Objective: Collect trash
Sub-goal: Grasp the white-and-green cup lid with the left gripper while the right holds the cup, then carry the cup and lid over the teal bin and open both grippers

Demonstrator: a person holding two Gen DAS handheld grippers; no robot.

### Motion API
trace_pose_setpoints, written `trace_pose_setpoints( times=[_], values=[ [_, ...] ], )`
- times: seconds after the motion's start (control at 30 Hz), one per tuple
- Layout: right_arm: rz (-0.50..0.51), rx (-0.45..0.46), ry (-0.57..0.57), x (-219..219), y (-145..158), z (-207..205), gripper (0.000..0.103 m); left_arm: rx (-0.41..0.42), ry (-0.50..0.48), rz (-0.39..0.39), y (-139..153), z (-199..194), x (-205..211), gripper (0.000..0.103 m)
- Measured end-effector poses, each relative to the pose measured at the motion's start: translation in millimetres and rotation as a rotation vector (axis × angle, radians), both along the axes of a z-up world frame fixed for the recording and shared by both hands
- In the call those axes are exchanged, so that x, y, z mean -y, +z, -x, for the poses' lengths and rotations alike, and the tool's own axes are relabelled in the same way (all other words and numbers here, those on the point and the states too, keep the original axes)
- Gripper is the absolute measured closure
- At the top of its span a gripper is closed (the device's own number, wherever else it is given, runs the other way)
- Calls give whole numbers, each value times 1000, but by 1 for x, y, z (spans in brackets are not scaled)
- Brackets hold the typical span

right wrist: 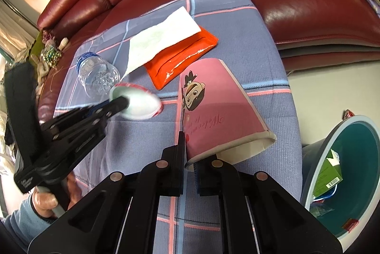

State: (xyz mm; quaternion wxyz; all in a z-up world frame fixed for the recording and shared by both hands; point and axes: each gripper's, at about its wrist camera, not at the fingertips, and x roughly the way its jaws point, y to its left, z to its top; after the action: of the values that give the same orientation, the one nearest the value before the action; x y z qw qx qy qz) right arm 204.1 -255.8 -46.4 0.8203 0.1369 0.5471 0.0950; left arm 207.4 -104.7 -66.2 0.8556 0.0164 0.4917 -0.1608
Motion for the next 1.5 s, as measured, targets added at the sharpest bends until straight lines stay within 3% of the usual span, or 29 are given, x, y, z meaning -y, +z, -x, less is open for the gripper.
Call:
trace_pose_setpoints(
  times=[0.33, 0.67, 0.8, 1.07, 1.3, 1.5],
  values=[
    [5, 27, -5, -4, 18, 15, 95, -29, 31, 7, 5, 38, -28, 98],
    [16, 83, -44, 19, 54, 52, 96, 7, -11, 22, 30, 71, -17, 98],
    [38, 98, -99, 49, 66, 76, 95, 43, -77, 31, 47, 83, 9, 98],
    [86, 109, -225, 129, 79, 132, 95, 77, -248, 46, 70, 103, 99, 98],
    [40, 25, -335, 197, 40, 157, 95, 62, -356, -9, 62, 119, 168, 98],
    [-12, -41, -368, 221, 9, 162, 93, 37, -410, -37, 48, 125, 210, 98]
  ],
)
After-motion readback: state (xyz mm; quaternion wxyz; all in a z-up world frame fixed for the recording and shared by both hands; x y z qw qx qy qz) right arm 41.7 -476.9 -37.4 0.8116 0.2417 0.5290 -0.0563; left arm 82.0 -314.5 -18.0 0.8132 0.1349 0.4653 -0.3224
